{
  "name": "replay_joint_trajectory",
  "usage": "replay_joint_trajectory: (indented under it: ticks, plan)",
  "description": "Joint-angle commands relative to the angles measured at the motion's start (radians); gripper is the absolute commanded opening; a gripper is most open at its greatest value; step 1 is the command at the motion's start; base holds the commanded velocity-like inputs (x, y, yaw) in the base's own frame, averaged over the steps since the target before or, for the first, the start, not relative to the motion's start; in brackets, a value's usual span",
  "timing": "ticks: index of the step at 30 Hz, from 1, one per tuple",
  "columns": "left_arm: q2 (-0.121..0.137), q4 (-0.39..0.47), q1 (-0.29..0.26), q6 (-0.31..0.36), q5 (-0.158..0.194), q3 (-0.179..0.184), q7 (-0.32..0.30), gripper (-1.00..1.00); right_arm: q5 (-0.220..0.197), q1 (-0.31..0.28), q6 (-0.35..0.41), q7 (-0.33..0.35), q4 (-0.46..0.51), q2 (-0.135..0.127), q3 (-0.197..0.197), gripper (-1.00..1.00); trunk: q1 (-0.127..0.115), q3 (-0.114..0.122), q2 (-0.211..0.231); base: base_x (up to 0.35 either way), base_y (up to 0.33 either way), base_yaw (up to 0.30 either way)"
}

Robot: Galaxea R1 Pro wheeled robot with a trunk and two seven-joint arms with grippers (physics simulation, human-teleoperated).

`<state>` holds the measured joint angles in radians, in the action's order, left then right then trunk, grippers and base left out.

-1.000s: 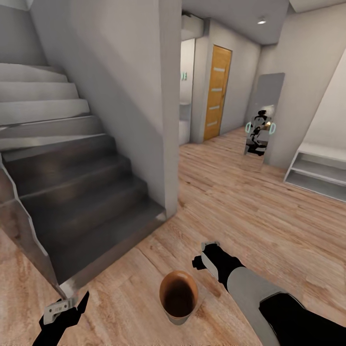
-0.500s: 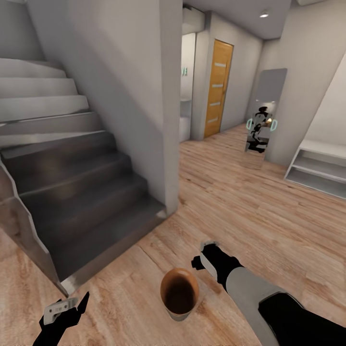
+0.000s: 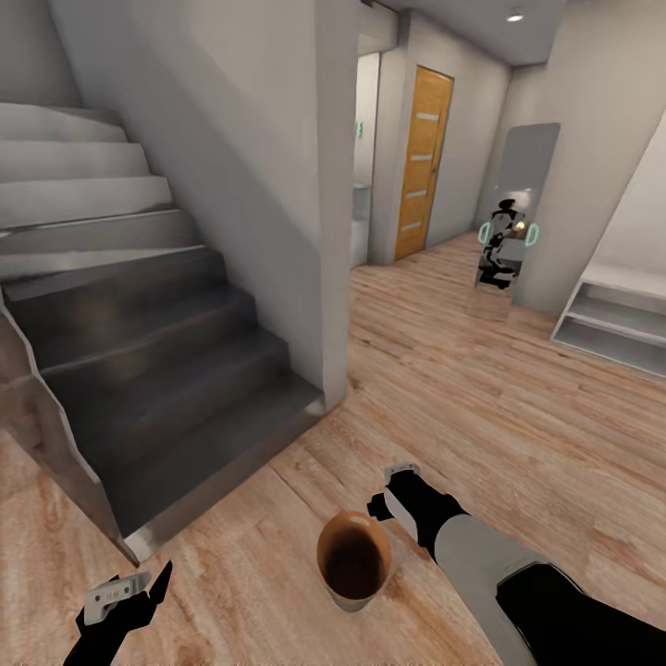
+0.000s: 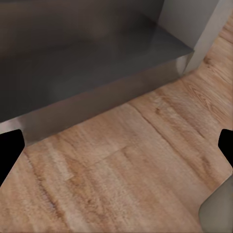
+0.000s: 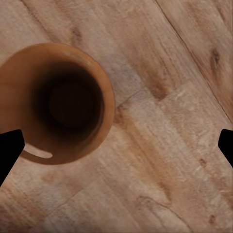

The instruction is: Put the three can of soda from the living room inside the tash can in the kitchen.

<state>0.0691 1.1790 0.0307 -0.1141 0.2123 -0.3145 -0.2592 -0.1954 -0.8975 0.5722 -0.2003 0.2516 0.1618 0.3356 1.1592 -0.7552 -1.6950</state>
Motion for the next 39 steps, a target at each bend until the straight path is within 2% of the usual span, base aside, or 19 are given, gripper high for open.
replay_joint_trajectory:
  ticks: [1,19,39]
  plan:
    - [0.0,0.0,0.0,0.0,0.0,0.0,0.0,1.0,0.0,0.0,0.0,0.0,0.0,0.0,0.0,1.0,0.0,-0.001,0.0,0.037,0.004,0.0]
    - [0.0,-0.001,0.0,0.0,-0.001,0.0,0.001,1.0,0.0,0.0,0.0,0.001,0.0,0.002,0.0,1.0,0.0,-0.023,0.0,0.169,0.001,0.0]
    - [0.0,-0.001,0.0,-0.001,-0.001,0.0,0.001,1.0,0.0,0.0,-0.001,0.001,0.0,0.003,0.0,1.0,0.0,-0.047,0.0,0.019,0.0,0.0]
